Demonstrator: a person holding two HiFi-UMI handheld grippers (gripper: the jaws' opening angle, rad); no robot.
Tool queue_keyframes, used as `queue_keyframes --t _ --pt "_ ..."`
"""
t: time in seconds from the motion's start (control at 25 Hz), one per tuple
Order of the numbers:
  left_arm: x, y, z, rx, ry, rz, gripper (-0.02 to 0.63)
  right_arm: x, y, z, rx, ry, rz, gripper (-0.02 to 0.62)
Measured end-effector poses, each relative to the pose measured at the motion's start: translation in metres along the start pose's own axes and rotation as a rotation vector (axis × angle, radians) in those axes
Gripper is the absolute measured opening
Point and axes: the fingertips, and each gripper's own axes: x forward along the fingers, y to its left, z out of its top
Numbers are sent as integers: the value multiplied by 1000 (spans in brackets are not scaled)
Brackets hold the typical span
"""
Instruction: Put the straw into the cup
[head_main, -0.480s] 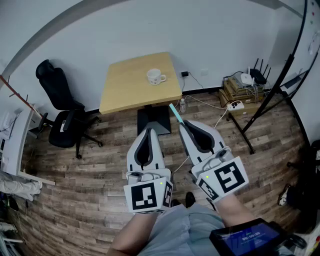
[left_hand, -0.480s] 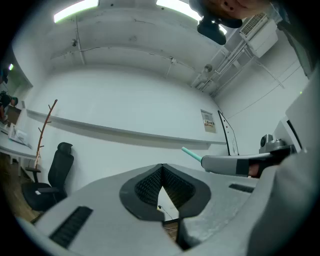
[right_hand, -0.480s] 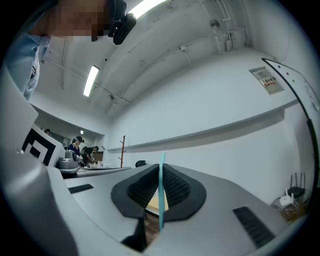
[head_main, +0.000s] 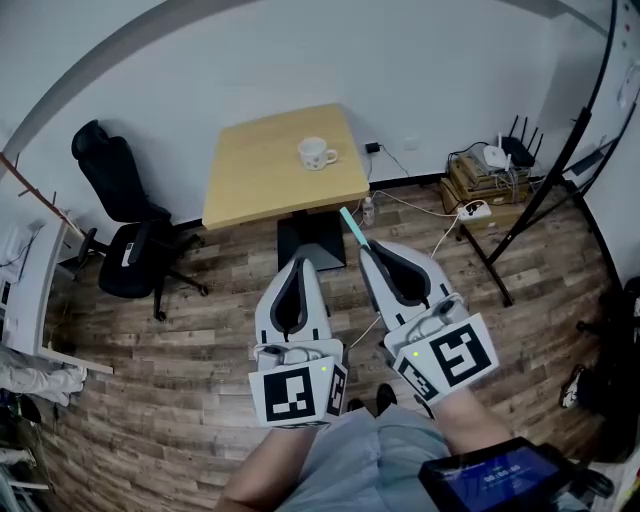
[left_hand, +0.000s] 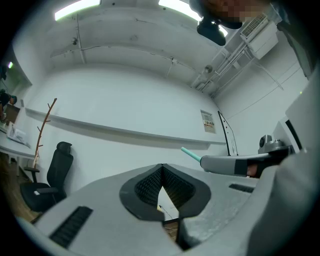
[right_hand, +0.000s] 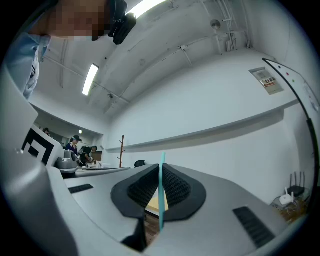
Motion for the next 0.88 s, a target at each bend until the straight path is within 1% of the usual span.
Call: queue_keyframes --t 0.12,0.48,0.72,0.88 --pt "0 5 -4 -5 7 -7 -2 3 1 -4 33 -1 -6 20" --pt "12 13 -20 -15 31 -26 -2 11 -8 -11 52 -1 -31 20" --pt "48 10 -36 -14 44 -27 -2 27 -39 -23 61 3 -32 20" --pt "91 3 -52 -7 59 -30 -2 52 -78 -36 75 14 -17 20"
